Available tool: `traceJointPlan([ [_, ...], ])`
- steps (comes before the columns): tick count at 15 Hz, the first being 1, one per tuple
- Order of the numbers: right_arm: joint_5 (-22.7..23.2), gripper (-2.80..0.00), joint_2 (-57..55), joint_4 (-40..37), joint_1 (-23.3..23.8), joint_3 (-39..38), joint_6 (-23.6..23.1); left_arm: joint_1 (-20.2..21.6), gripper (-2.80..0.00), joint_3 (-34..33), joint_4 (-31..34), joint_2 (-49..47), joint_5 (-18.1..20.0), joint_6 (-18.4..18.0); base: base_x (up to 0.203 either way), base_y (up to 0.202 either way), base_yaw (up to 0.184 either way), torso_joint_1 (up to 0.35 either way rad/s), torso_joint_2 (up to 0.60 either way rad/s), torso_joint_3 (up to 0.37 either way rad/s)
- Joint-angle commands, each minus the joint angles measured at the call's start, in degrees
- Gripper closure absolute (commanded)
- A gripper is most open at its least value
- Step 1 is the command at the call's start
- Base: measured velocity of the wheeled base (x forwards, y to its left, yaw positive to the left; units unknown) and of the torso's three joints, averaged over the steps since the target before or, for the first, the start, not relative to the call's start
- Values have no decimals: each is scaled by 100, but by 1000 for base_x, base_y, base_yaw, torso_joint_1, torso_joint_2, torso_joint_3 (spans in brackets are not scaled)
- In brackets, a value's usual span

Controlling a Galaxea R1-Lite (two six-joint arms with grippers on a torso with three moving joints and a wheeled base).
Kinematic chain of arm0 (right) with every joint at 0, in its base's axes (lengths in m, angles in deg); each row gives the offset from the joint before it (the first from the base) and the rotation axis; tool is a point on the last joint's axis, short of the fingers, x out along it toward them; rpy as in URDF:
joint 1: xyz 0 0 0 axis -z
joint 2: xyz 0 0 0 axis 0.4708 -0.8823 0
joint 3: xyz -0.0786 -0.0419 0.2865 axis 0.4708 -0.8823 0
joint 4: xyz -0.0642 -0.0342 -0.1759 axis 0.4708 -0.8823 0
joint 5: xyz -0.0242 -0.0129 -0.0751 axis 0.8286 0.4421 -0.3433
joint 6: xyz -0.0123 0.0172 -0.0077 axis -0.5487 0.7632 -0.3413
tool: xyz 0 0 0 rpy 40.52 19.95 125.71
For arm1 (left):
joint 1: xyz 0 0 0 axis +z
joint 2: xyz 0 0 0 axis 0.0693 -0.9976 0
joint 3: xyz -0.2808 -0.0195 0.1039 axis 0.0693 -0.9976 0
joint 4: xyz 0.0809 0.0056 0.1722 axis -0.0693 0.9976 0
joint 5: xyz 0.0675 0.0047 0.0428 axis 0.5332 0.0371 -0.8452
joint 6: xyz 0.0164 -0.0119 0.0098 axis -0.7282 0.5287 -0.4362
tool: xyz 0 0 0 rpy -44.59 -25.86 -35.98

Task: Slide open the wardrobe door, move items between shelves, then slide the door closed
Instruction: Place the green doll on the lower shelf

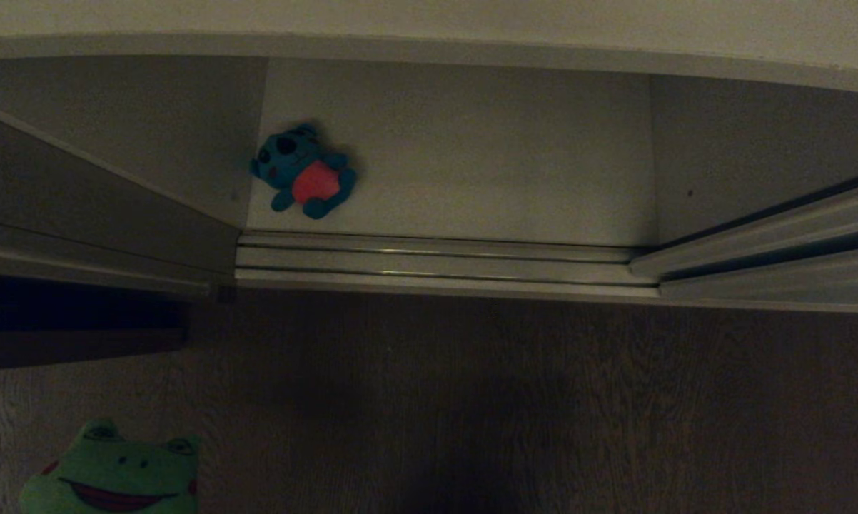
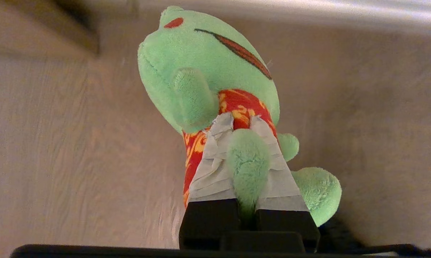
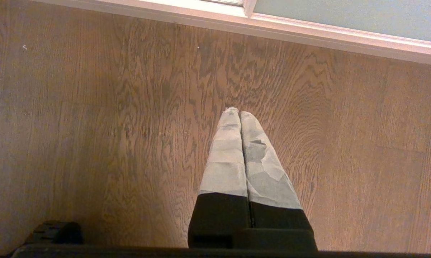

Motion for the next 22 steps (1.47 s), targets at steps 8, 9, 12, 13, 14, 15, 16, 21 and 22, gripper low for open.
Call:
traceJointPlan([
  [8,3,0,6,8,-1,-1,-5,-36,0,1449,-681,-4736,1190,195,0,0,0,0,0,0],
  [9,3,0,6,0,-1,-1,2,-67,0,1620,-930,-5430,1355,190,0,0,0,0,0,0],
  [12,3,0,6,1,-1,-1,-5,-303,0,2308,-1801,-7314,1667,201,0,0,0,0,0,0],
  [13,3,0,6,9,-1,-1,-5,-426,0,2666,-2086,-7841,1730,221,0,0,0,0,0,0],
  [14,3,0,6,1,-1,-1,4,-573,0,3155,-2318,-8291,1782,246,0,0,0,0,0,0],
  [15,3,0,6,9,-1,-1,-4,-719,0,3626,-2483,-8619,1820,292,0,0,0,0,0,0],
  [16,3,0,6,0,-1,-1,-5,-861,0,3999,-2593,-8862,1843,357,0,0,0,0,0,0],
  [21,3,0,6,9,-1,-1,-5,-1339,0,5378,-2805,-9498,1862,972,0,0,0,0,0,0],
  [22,3,0,6,4,-1,-1,0,-1381,0,5573,-2993,-9691,1780,985,0,0,0,0,0,0],
])
